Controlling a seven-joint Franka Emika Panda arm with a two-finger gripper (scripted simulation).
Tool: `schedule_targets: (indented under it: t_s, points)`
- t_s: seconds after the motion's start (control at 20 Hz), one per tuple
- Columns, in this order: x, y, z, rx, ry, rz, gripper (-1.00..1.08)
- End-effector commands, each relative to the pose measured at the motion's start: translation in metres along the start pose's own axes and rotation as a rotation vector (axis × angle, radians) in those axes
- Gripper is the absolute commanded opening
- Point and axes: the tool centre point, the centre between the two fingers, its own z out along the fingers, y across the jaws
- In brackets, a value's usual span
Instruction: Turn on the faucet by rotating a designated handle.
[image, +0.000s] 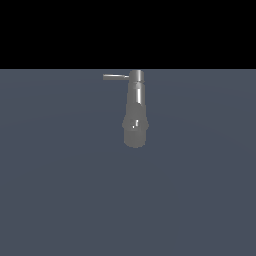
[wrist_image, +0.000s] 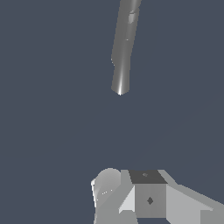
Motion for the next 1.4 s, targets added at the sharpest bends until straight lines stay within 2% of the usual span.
schedule_targets:
  t_s: [0.0,0.45,0.7,1.05,1.35]
  points:
    - [0.000,0.000,0.000,0.000,0.000,0.000,-1.00]
    - [0.000,0.021,0.005,0.024,-0.013,0.056,-1.00]
    - [0.010,0.021,0.004,0.037,-0.016,0.093,-1.00]
    - [0.038,0.020,0.002,0.065,-0.026,0.194,-1.00]
    - [0.077,0.020,0.002,0.096,-0.043,0.331,-1.00]
